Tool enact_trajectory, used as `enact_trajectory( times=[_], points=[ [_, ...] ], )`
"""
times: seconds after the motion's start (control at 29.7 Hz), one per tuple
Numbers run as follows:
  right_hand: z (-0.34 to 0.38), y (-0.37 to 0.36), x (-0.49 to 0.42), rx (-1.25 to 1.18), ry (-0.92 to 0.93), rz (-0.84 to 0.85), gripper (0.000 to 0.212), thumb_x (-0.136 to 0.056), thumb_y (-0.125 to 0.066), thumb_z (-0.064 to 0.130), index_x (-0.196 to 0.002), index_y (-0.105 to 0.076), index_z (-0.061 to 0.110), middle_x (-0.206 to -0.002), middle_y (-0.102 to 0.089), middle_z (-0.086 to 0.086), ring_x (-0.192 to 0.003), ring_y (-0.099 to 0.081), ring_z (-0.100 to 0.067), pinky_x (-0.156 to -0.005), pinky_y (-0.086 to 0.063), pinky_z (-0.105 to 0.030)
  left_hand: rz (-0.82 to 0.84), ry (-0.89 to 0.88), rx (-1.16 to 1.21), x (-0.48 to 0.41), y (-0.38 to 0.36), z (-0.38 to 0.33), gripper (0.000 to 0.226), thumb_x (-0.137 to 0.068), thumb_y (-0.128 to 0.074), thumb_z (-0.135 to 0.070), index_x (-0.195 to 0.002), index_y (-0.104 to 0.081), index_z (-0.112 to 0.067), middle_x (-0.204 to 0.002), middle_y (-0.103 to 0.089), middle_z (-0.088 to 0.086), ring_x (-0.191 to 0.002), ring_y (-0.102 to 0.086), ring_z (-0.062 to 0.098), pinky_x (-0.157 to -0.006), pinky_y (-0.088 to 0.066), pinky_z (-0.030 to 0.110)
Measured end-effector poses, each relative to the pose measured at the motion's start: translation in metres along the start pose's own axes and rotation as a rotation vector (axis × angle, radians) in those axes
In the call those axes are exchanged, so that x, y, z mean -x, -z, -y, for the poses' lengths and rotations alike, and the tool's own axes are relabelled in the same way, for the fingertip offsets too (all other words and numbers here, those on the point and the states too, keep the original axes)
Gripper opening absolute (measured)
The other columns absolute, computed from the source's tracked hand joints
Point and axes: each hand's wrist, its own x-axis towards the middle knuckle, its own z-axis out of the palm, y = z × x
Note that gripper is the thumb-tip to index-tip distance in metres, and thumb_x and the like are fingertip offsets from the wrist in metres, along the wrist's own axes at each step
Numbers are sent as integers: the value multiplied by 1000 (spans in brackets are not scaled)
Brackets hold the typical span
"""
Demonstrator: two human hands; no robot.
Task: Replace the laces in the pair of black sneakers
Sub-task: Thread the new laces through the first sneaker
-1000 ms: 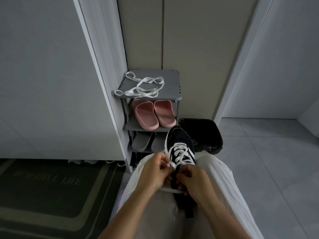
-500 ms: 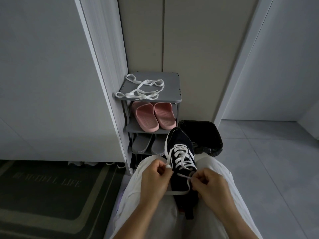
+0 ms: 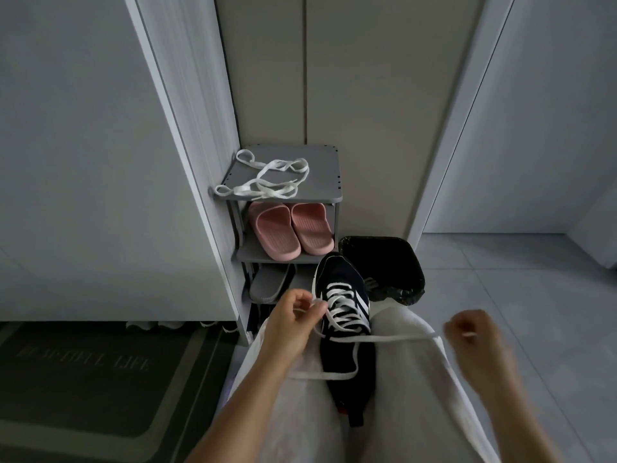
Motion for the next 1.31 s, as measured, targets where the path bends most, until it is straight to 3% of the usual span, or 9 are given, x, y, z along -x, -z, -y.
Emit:
enact_trajectory(
  times=[0.1, 0.27, 0.47, 0.64, 0.77, 0.84, 0.94, 1.18, 1.31],
  points=[
    [17, -27, 18, 75, 389, 54, 22, -79, -64, 17, -100, -64, 12, -107, -50, -3, -65, -53, -16, -67, -41, -28, 80, -5, -10, -9, -3, -7, 11, -83, -67, -16, -91, -59, -19, -82, -60, -4, -76, -56, 8, -70, -42, 17],
    [19, -38, 25, 360, 542, 290, 10, -80, -65, 31, -84, -70, 23, -75, -50, 14, -76, -54, -10, -60, -30, -13, -16, -114, -28, -1, 13, 1, 17, -81, -64, -3, -72, -59, -16, -67, -58, -7, -59, -51, -3, -57, -39, 6],
    [20, 5, 14, 131, 336, 410, 19, -78, -72, 20, -64, -65, 29, -67, -60, 7, -74, -54, 1, -64, -39, -12, -4, -298, -264, 20, 19, 36, 17, -79, -71, -16, -72, -57, -24, -74, -56, -7, -69, -53, 4, -64, -40, 12],
    [10, 37, -1, 246, 111, 532, 19, -83, -66, 18, -63, -64, 19, -59, -61, 6, -51, -51, 2, -53, -37, -12, 57, -461, -450, 23, 13, 39, 10, -80, -65, -14, -89, -63, -18, -87, -52, -15, -84, -54, 3, -73, -44, 15],
    [9, 11, 3, 285, 255, 335, 12, -80, -69, 34, -71, -63, 30, -89, -54, 11, -77, -54, -8, -70, -40, -25, 14, -447, -224, 26, 6, 26, 14, -83, -63, -19, -92, -57, -29, -91, -58, -11, -87, -55, 2, -70, -42, 8],
    [19, -10, 12, 234, 413, 260, 5, -79, -71, 30, -78, -68, 26, -89, -52, 11, -82, -53, -13, -74, -43, -29, 25, -474, -214, 25, 2, 21, 19, -82, -68, -18, -95, -59, -28, -94, -58, -9, -88, -53, -1, -71, -40, 7],
    [30, -33, 26, 370, 536, 379, 16, -82, -65, 38, -84, -67, 23, -77, -48, 16, -82, -46, -9, -70, -34, -17, 29, -483, -248, 25, 0, 19, 21, -78, -72, -11, -92, -61, -22, -89, -58, -9, -85, -52, -3, -70, -38, 5],
    [34, 3, 22, 57, 199, 663, 19, -84, -66, 23, -70, -62, 10, -52, -47, 12, -51, -37, -1, -53, -33, -14, -9, -438, -312, 24, -5, 23, 26, -75, -73, -14, -92, -56, -25, -81, -55, -15, -86, -51, -7, -70, -39, 6],
    [34, 7, 23, 177, 210, 713, 19, -87, -61, 28, -69, -60, 21, -51, -51, 19, -51, -43, 3, -55, -36, -11, -42, -455, -324, 26, -9, 24, 28, -75, -72, -17, -91, -52, -26, -80, -53, -18, -86, -51, -5, -69, -41, 8]
  ],
)
